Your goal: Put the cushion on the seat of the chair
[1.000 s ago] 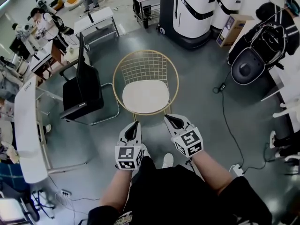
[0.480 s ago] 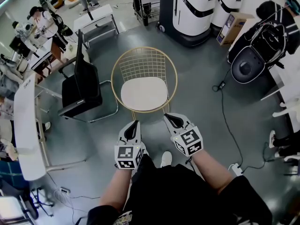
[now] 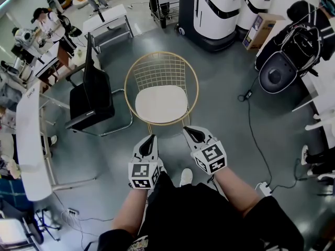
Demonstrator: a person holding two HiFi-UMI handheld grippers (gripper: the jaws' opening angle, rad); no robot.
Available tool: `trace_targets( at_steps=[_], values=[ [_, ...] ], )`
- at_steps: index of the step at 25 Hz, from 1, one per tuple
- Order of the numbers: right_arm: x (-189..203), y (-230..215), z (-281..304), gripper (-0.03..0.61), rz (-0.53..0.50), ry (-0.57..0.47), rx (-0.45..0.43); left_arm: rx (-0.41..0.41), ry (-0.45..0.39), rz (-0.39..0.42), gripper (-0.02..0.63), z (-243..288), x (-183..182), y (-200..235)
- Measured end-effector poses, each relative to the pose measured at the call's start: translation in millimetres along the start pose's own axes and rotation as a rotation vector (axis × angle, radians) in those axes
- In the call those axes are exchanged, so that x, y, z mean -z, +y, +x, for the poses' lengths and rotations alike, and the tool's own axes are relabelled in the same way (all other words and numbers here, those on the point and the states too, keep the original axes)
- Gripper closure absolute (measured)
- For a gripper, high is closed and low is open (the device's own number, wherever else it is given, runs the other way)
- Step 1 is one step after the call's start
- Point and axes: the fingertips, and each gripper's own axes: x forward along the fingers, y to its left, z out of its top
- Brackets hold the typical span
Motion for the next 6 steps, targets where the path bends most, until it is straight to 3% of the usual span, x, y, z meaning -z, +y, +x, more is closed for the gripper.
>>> trace_targets(
  at_steps=[6],
  values=[
    [4.8,-1.1,-0.7,0.568,0.001,-0.001,0.004,0.003,-0.006,0.005,0.597,1.4,3.7,-3.0]
  ],
)
